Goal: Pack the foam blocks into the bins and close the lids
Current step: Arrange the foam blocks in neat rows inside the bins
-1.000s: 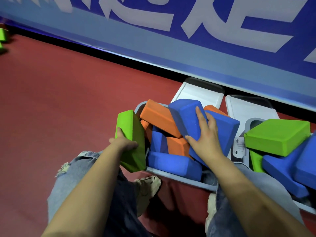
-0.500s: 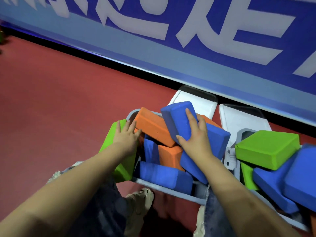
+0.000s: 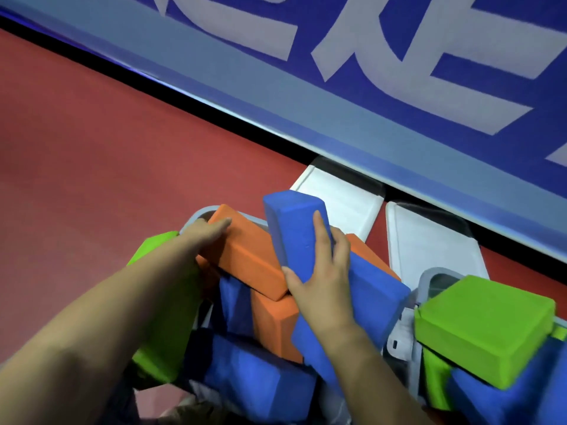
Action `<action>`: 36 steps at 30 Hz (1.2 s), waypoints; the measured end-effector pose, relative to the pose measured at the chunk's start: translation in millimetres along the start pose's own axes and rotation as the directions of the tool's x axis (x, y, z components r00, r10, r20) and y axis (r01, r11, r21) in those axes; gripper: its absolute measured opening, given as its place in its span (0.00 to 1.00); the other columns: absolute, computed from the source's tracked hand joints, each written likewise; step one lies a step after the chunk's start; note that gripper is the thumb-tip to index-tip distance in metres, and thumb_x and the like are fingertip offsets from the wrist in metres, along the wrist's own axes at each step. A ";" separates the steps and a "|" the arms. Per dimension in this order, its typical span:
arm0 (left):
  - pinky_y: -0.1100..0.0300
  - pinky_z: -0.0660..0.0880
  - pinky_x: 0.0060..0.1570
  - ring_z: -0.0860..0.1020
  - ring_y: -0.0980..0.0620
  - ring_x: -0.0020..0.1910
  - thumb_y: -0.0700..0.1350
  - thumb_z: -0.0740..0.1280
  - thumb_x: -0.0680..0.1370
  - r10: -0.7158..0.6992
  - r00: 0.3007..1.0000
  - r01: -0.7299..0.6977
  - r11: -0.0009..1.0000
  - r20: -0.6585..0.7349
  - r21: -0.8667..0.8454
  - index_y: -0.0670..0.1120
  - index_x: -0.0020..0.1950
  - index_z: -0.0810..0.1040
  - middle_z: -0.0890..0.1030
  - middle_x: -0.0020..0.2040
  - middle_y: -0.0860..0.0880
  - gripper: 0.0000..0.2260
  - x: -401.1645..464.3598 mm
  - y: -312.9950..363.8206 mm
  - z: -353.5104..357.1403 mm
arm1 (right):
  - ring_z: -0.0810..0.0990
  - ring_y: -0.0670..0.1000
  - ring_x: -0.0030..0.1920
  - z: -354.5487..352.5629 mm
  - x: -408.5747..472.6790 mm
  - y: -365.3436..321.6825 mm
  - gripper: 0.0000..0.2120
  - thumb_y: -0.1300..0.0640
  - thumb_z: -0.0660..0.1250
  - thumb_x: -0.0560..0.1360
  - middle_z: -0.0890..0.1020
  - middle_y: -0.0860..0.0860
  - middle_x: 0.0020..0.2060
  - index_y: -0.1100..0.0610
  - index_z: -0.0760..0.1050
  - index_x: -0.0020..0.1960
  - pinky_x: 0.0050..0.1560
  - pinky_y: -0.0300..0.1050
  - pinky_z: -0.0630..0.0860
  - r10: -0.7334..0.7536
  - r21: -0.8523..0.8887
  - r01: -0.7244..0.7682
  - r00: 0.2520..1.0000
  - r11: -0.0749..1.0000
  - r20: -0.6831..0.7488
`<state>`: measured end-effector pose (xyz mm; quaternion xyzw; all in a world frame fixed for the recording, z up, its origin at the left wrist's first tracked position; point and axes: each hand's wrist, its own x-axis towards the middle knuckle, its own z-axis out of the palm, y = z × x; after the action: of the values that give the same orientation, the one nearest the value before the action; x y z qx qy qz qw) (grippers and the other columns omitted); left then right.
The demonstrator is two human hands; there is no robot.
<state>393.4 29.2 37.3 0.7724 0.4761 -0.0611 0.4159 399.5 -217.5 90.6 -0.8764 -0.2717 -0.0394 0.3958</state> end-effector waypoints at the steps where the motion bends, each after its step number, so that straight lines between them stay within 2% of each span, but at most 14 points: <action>1: 0.54 0.65 0.65 0.69 0.41 0.69 0.57 0.64 0.78 -0.023 0.999 0.023 1.000 0.025 0.009 0.40 0.74 0.64 0.69 0.71 0.39 0.30 1.1 3.4 0.7 | 0.64 0.53 0.69 -0.2 2.7 0.9 0.51 0.58 0.74 0.68 0.57 0.50 0.69 0.33 0.40 0.71 0.68 0.53 0.67 0.002 -0.014 -0.002 1.000 1.000 0.005; 4: 0.53 0.68 0.61 0.71 0.42 0.64 0.54 0.66 0.77 -0.036 0.998 0.037 0.999 0.054 -0.020 0.44 0.74 0.65 0.70 0.69 0.41 0.28 2.1 -0.1 -0.2 | 0.63 0.53 0.69 -0.9 5.0 1.9 0.51 0.57 0.74 0.69 0.57 0.51 0.68 0.34 0.39 0.72 0.69 0.53 0.66 0.011 -0.053 -0.011 1.000 0.999 -0.003; 7: 0.54 0.71 0.51 0.71 0.45 0.54 0.52 0.67 0.75 -0.057 0.994 0.072 0.984 0.095 -0.162 0.49 0.75 0.61 0.70 0.61 0.44 0.30 -5.2 -6.1 -2.6 | 0.65 0.55 0.67 0.0 7.4 -1.6 0.50 0.57 0.74 0.68 0.59 0.53 0.68 0.36 0.40 0.73 0.68 0.54 0.67 0.021 -0.063 -0.022 1.000 0.998 -0.018; 10: 0.52 0.74 0.48 0.70 0.44 0.54 0.55 0.68 0.73 -0.098 0.985 0.125 0.973 0.144 -0.195 0.51 0.74 0.55 0.68 0.60 0.45 0.34 -18.3 -8.0 -10.5 | 0.66 0.54 0.65 -0.1 3.9 -6.1 0.51 0.57 0.75 0.68 0.61 0.54 0.66 0.37 0.41 0.73 0.68 0.52 0.67 0.029 -0.051 -0.030 0.999 0.998 -0.026; 12: 0.53 0.74 0.43 0.70 0.44 0.53 0.54 0.69 0.72 -0.095 0.979 0.134 0.968 0.181 -0.214 0.53 0.75 0.53 0.67 0.60 0.46 0.36 -33.5 -5.9 -17.6 | 0.64 0.53 0.67 -3.7 -2.6 -10.1 0.49 0.57 0.75 0.68 0.60 0.54 0.66 0.38 0.44 0.74 0.68 0.52 0.66 0.062 -0.009 -0.062 0.997 0.998 -0.047; 14: 0.51 0.77 0.44 0.70 0.43 0.55 0.53 0.72 0.68 -0.093 0.978 0.141 0.956 0.188 -0.258 0.57 0.74 0.53 0.66 0.62 0.46 0.40 -46.7 -2.5 -25.1 | 0.62 0.53 0.69 -8.5 -8.8 -13.9 0.46 0.57 0.74 0.69 0.59 0.55 0.68 0.38 0.46 0.73 0.70 0.50 0.64 0.113 0.034 -0.111 0.992 0.993 -0.058; 16: 0.46 0.78 0.48 0.69 0.40 0.59 0.53 0.74 0.65 -0.058 0.994 0.076 0.974 0.089 -0.214 0.60 0.73 0.55 0.64 0.64 0.43 0.42 -60.7 2.0 -33.9 | 0.61 0.54 0.70 -13.7 -13.2 -17.2 0.46 0.57 0.73 0.69 0.58 0.55 0.70 0.38 0.46 0.73 0.69 0.45 0.63 0.141 0.053 -0.138 0.988 0.989 -0.059; 20: 0.50 0.74 0.57 0.71 0.38 0.58 0.51 0.75 0.65 0.155 0.984 -0.164 0.981 -0.086 -0.105 0.61 0.73 0.57 0.61 0.60 0.43 0.41 -94.6 10.7 -57.2 | 0.62 0.55 0.70 -20.6 -19.4 -24.1 0.46 0.58 0.74 0.69 0.57 0.56 0.70 0.42 0.48 0.75 0.67 0.42 0.64 0.165 0.055 -0.162 0.985 0.985 -0.046; 23: 0.54 0.74 0.53 0.72 0.42 0.56 0.55 0.72 0.61 0.263 0.958 -0.274 0.958 -0.119 -0.088 0.64 0.73 0.58 0.61 0.57 0.47 0.42 -119.5 9.1 -77.7 | 0.64 0.56 0.69 -28.6 -24.2 -27.4 0.46 0.58 0.75 0.69 0.58 0.56 0.70 0.41 0.48 0.74 0.64 0.36 0.61 0.172 0.059 -0.169 0.984 0.984 -0.050; 26: 0.56 0.73 0.46 0.70 0.43 0.56 0.56 0.72 0.64 0.183 0.981 -0.187 0.980 -0.066 -0.071 0.62 0.74 0.58 0.63 0.64 0.43 0.41 -134.1 2.1 -91.1 | 0.66 0.54 0.68 -40.6 -29.9 -28.8 0.47 0.58 0.75 0.68 0.59 0.55 0.69 0.37 0.46 0.70 0.60 0.25 0.56 0.166 0.078 -0.160 0.983 0.984 -0.078; 29: 0.51 0.78 0.45 0.71 0.40 0.60 0.60 0.69 0.63 0.056 0.992 -0.050 0.997 0.111 -0.057 0.61 0.73 0.59 0.66 0.66 0.43 0.40 -147.6 -11.8 -91.7 | 0.65 0.53 0.68 -51.6 -40.9 -29.9 0.46 0.60 0.75 0.68 0.60 0.56 0.69 0.38 0.47 0.70 0.53 0.13 0.51 0.175 0.106 -0.163 0.977 0.981 -0.120; 31: 0.46 0.79 0.46 0.73 0.41 0.56 0.59 0.68 0.69 -0.014 0.973 0.031 0.997 0.231 -0.072 0.58 0.71 0.62 0.69 0.61 0.45 0.32 -156.0 -22.5 -87.4 | 0.64 0.50 0.67 -57.1 -49.5 -32.0 0.45 0.60 0.75 0.68 0.60 0.56 0.69 0.38 0.49 0.70 0.50 0.12 0.51 0.169 0.112 -0.155 0.976 0.982 -0.134; 33: 0.44 0.80 0.43 0.74 0.41 0.49 0.57 0.63 0.75 -0.066 0.958 0.076 0.997 0.279 -0.024 0.56 0.70 0.62 0.69 0.56 0.47 0.25 -164.1 -29.8 -88.1 | 0.64 0.47 0.65 -60.9 -56.1 -34.1 0.45 0.60 0.75 0.68 0.61 0.55 0.69 0.38 0.49 0.69 0.50 0.12 0.52 0.161 0.115 -0.146 0.977 0.983 -0.139; 36: 0.55 0.77 0.28 0.75 0.41 0.40 0.58 0.57 0.78 -0.111 0.951 0.074 0.988 0.289 0.137 0.54 0.74 0.56 0.66 0.58 0.45 0.26 -172.8 -39.2 -97.2 | 0.64 0.46 0.65 -64.4 -62.0 -33.9 0.44 0.60 0.76 0.67 0.62 0.56 0.68 0.40 0.51 0.70 0.51 0.12 0.51 0.164 0.116 -0.148 0.975 0.982 -0.147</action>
<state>240.1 -13.1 162.0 0.7559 0.4396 -0.2250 0.4298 339.1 -272.9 139.9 -0.8673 -0.1717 -0.0624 0.4631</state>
